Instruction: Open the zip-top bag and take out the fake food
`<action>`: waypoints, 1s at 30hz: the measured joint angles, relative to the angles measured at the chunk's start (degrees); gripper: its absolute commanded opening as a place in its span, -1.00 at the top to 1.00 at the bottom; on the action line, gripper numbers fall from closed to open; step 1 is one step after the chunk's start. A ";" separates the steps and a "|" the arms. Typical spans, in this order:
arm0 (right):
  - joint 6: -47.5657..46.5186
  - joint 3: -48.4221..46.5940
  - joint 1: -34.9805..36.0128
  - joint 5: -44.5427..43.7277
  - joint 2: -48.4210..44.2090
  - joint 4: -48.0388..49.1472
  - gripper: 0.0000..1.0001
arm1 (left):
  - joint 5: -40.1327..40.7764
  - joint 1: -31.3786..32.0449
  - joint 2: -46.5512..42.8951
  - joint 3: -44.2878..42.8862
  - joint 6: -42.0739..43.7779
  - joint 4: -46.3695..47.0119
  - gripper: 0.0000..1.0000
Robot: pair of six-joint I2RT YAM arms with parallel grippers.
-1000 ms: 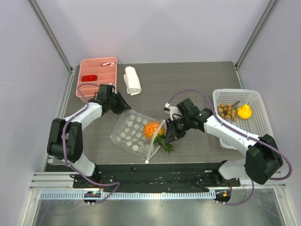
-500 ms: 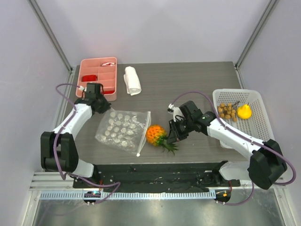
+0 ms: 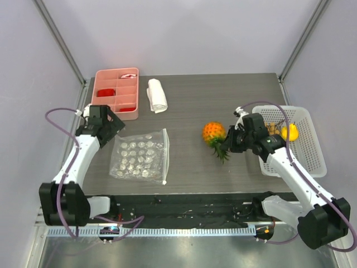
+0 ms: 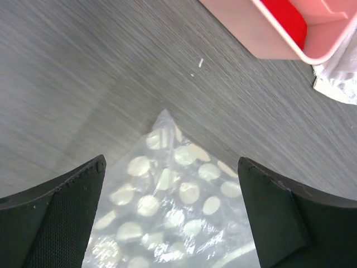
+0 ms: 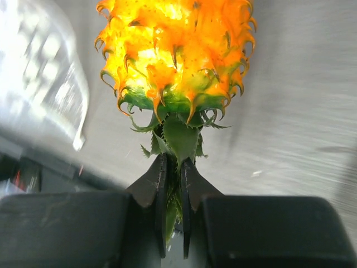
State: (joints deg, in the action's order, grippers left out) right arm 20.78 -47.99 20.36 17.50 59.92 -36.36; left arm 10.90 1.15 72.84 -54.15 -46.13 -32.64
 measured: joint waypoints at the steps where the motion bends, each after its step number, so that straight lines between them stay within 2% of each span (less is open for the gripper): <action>1: 0.61 -0.48 -1.03 -2.75 -0.37 -0.24 0.98 | 1.01 0.00 -1.68 -0.33 0.70 -1.22 -0.99; 7: 4.72 -1.51 -4.39 -20.37 -7.10 -2.40 0.98 | 3.74 1.31 -10.86 -5.07 6.40 -6.19 -1.00; 8: 6.62 -1.75 -5.14 -25.44 -9.38 -3.19 0.99 | 3.17 2.47 -12.52 -5.57 7.23 -6.14 -0.99; 12: 12.35 -1.01 -8.87 -39.08 -18.69 -4.15 0.99 | -1.75 11.13 -15.58 -6.27 9.11 -4.44 -1.00; 15: 16.15 0.39 -12.04 -47.21 -23.45 -5.38 0.99 | -5.25 17.42 -12.15 -8.35 9.53 -3.82 -1.00; 17: 18.23 1.44 -14.10 -50.95 -23.54 -5.70 0.98 | -6.95 21.18 -9.05 -9.07 9.66 -3.06 -0.99; 21: 21.99 5.86 -21.35 -54.36 -23.21 -6.27 0.99 | -10.93 26.12 -6.67 -8.92 10.38 -2.56 -0.99; 26: 23.43 9.46 -31.87 -52.24 -18.47 -5.84 0.95 | -15.02 26.58 -7.28 -8.35 10.58 -1.05 -1.00; 28: 23.37 9.79 -34.67 -51.21 -15.52 -5.16 0.83 | -15.98 26.58 -7.89 -7.85 10.60 -0.37 -0.99; 29: 23.34 9.94 -35.23 -50.56 -13.84 -4.55 0.60 | -16.31 26.58 -8.44 -7.37 10.60 -0.02 -0.99; 30: 23.34 10.03 -35.39 -50.03 -12.94 -4.22 0.47 | -16.59 26.58 -9.03 -6.80 10.62 0.13 -1.00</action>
State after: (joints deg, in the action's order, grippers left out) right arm 44.12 -37.95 -15.03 -32.53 46.98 -40.58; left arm -5.69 27.73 63.81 -60.95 -35.51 -32.51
